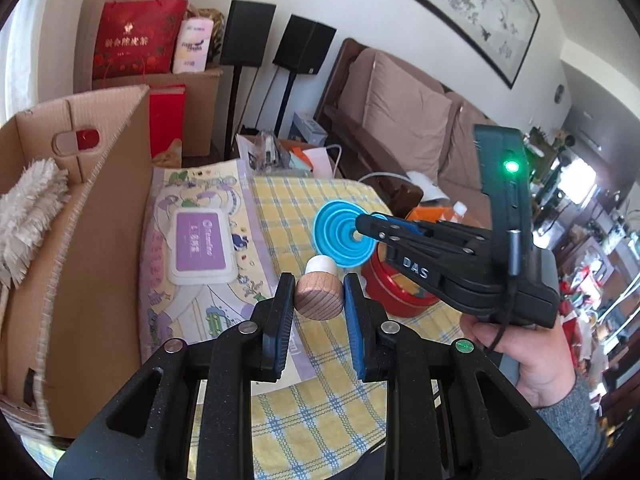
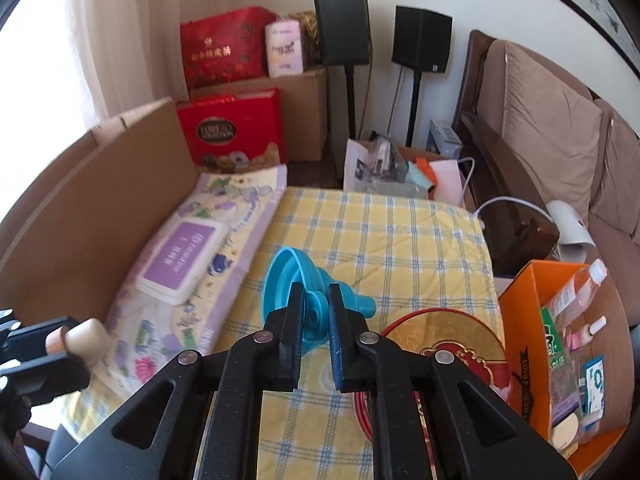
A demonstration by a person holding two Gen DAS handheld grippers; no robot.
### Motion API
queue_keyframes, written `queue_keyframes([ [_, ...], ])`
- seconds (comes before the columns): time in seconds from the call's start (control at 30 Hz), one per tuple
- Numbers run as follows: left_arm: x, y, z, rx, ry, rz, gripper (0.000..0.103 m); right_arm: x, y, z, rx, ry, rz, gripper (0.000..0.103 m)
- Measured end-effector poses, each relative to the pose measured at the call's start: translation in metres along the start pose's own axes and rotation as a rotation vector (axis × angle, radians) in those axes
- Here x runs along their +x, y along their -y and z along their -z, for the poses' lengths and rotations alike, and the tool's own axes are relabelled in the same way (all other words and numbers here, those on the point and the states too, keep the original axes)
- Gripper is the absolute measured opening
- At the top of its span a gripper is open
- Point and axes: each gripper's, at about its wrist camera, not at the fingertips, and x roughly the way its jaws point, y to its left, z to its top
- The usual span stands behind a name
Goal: Organize objects
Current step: 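Grasp the wooden cork with left gripper while right grasps the blue funnel, then carry cork and funnel into the cardboard box and open both grippers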
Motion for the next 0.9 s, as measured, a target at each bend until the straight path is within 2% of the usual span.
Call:
queue_keyframes([
  [0.4, -0.046, -0.029, -0.020, -0.046, 0.077, -0.065, 0.023, -0.062, -0.040, -0.027, -0.030, 0.108, -0.091, 0.010],
  [0.9, -0.086, -0.087, -0.013, -0.130, 0.120, -0.148, 0.023, -0.102, -0.112, -0.046, -0.091, 0.173, -0.240, 0.010],
])
